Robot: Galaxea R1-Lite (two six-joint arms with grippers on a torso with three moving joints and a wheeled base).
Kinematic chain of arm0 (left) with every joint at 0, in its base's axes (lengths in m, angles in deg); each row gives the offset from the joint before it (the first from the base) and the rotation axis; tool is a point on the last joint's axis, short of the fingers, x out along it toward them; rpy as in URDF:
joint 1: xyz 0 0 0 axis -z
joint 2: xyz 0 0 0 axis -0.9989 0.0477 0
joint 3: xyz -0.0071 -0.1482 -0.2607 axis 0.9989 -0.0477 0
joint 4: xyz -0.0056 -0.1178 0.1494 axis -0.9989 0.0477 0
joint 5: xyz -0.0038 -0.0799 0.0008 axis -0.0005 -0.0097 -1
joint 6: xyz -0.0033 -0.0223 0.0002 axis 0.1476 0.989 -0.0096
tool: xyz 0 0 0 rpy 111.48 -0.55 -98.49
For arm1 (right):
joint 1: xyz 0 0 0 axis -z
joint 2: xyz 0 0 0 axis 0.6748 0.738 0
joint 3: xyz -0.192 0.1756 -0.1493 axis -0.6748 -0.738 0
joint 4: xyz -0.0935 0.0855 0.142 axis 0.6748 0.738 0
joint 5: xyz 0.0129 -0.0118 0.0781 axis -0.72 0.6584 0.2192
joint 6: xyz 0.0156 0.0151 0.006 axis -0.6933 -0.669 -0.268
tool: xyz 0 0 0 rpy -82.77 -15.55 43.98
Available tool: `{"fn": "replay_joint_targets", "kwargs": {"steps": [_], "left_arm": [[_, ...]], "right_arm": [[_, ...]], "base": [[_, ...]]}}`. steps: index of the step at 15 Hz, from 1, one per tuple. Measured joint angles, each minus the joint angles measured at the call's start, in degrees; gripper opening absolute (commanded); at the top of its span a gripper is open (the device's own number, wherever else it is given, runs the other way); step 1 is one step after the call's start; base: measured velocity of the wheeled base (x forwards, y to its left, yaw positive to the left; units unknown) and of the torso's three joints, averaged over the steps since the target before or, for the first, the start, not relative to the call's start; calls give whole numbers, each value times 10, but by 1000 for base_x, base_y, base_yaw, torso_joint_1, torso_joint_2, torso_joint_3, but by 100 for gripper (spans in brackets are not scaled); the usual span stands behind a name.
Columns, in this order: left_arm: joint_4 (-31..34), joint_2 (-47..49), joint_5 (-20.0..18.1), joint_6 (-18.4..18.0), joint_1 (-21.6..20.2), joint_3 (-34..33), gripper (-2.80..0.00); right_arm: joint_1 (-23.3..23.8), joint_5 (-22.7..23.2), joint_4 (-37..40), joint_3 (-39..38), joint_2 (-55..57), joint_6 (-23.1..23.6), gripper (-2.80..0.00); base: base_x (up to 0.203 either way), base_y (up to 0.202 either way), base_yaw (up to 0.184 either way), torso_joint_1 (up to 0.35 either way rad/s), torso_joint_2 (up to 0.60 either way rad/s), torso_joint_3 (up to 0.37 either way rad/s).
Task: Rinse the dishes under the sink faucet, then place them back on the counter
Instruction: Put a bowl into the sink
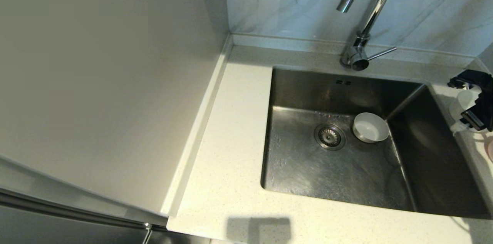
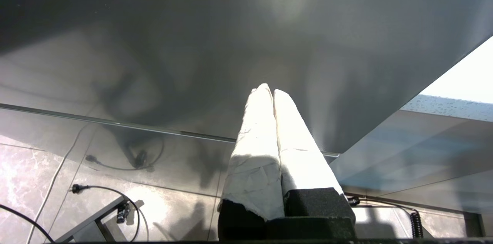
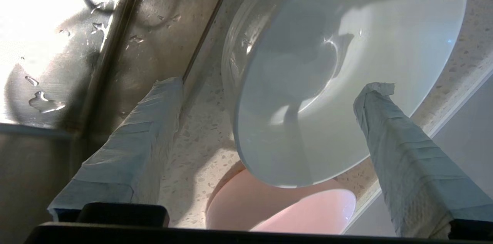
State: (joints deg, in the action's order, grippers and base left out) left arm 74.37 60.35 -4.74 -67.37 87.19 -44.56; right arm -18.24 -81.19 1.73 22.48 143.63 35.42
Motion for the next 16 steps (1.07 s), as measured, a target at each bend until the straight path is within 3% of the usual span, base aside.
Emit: {"fn": "replay_joint_targets", "kwargs": {"steps": [3,4,16], "left_arm": [[0,0,0,0,0,0,-280],[0,0,0,0,0,0,-280],[0,0,0,0,0,0,-280]], "right_arm": [[-1,1,1,-1,-1,-1,0],[-1,2,1,-2,-1,-1,-280],[-16,2,1,-25,-14,-6,-280]], "base": [[0,0,0,0,0,0],[0,0,0,0,0,0],[0,0,0,0,0,0]]}}
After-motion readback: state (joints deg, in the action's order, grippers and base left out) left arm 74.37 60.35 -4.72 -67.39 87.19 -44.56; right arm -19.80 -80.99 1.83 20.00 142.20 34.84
